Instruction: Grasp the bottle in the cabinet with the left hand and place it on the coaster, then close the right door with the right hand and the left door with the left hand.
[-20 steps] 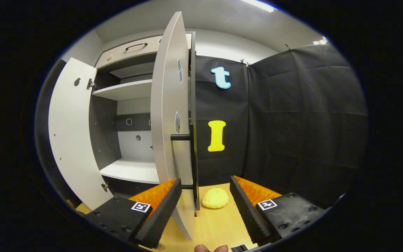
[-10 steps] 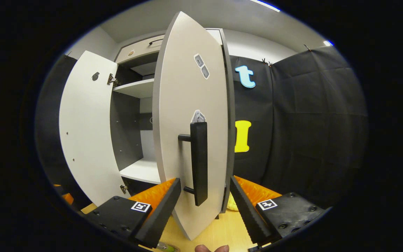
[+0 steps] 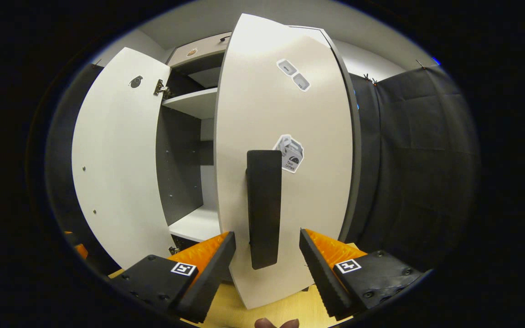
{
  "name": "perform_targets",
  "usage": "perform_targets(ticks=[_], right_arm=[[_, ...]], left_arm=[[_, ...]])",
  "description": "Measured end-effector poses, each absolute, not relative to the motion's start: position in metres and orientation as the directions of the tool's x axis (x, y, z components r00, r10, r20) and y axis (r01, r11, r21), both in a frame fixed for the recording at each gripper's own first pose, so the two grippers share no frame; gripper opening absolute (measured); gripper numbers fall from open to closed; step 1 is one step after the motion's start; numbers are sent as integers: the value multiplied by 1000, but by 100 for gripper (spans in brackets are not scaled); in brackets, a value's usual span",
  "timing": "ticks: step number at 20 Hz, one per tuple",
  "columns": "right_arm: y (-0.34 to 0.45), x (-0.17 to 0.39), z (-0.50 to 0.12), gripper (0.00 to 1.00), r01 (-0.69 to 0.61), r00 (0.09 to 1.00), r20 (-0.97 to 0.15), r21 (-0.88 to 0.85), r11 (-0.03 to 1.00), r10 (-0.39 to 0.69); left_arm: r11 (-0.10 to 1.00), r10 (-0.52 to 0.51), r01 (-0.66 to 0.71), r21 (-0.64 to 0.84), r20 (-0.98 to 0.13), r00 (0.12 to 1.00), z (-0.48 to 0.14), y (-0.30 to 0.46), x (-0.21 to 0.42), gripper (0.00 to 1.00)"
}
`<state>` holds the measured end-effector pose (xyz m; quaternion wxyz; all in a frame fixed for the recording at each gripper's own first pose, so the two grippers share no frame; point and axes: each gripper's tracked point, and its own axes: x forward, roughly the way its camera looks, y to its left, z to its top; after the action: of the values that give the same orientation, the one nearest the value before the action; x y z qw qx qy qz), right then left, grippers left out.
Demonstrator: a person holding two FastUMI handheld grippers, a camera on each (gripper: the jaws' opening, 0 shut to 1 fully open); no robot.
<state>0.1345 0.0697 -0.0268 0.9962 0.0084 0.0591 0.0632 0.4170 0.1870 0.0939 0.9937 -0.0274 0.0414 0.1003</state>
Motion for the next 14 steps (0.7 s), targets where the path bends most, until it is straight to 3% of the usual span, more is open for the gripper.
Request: perform_targets(ticks=[7,14], right_arm=[[86,167,-30,95,-124,986,-106,29,992,127],[98,194,-32,95,-113,989,-100,8,994,113]], left_arm=[[974,221,-223,-51,-34,975,132,220,460,98],[981,193,-193,-21,-2,981,154,208,490,99]])
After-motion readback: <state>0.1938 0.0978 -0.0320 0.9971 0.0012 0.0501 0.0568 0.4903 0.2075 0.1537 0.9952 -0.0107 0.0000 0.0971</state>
